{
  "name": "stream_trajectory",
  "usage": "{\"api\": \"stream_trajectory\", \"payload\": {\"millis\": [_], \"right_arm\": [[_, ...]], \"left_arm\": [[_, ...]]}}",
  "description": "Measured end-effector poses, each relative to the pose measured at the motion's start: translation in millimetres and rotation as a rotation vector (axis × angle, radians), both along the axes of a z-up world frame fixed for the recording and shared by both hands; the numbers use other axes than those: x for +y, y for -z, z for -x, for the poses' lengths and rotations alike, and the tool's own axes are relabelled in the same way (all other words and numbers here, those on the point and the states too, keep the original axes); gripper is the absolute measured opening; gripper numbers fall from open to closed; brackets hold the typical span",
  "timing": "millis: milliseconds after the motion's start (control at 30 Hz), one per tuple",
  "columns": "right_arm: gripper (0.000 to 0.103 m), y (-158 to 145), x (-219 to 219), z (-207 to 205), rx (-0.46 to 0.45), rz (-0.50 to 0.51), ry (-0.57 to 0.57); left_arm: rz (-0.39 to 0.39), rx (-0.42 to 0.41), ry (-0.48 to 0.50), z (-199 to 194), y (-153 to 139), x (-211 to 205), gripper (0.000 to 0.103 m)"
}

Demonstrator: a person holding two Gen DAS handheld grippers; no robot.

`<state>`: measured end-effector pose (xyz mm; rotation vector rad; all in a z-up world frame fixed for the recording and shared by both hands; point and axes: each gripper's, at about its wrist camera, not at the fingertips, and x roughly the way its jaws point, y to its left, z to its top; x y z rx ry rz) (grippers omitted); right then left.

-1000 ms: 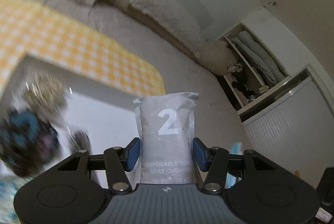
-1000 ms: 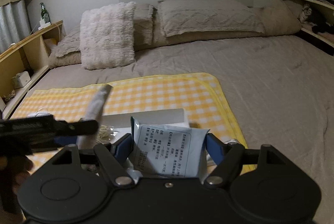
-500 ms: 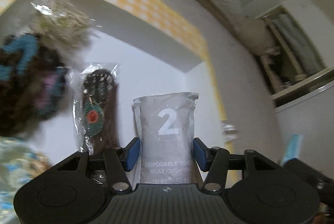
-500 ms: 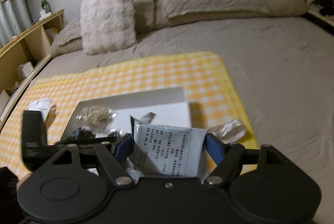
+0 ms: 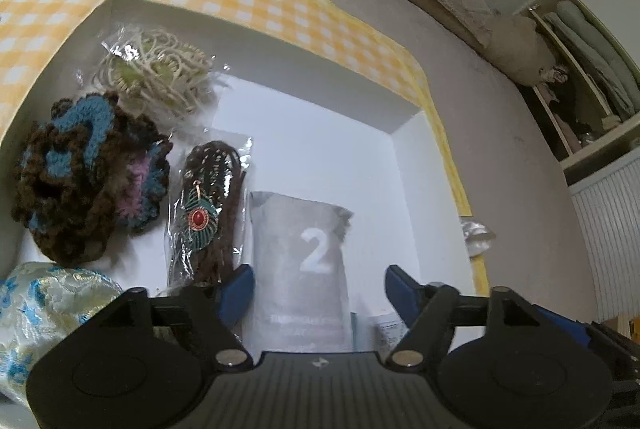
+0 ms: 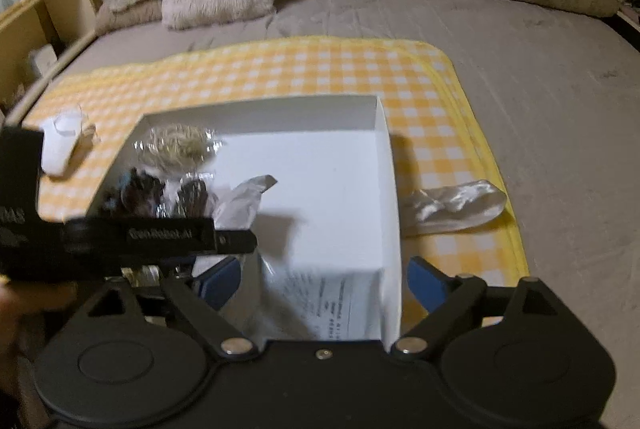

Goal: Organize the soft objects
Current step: 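Lower the grey pouch into the tray and open the left tool while the right tool releases the sachet, then withdraw both tools from the tray toward the mask and wipes pack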

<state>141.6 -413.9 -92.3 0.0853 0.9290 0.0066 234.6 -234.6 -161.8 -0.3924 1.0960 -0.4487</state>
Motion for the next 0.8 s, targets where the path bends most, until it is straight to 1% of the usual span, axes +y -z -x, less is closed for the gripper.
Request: {"api": "stream_trajectory", "payload": {"millis": [33, 67, 267, 367, 600, 800], "right_arm": [[0.095, -1.3, -0.5, 1.1, 0.001, 0.002, -0.003], [0.095, -3.0, -1.2, 2.2, -0.001, 0.002, -0.001], [0.095, -14.3, -4.1, 8.8, -0.013, -0.010, 0.011], [0.096, -22.8, -4.8, 14.9, -0.032, -0.022, 0.019], [0.097, -42.9, -8.6, 31.4, -0.087, -0.035, 0.064], [0.098, -52.6, -9.7, 42.4, -0.131, -0.039, 0.091]], "left_arm": [[-0.010, -0.010, 0.002, 0.2, -3.0, -0.8, 0.083], [-0.020, -0.024, 0.005, 0.6, -6.5, -1.2, 0.085], [-0.018, -0.052, 0.024, 6.0, -26.3, 7.2, 0.092], [-0.024, -0.095, 0.043, 12.9, -42.4, 13.4, 0.095], [-0.058, -0.185, 0.075, 31.0, -76.0, 35.7, 0.096], [-0.100, -0.235, 0.059, 41.9, -93.9, 57.3, 0.098]]}}
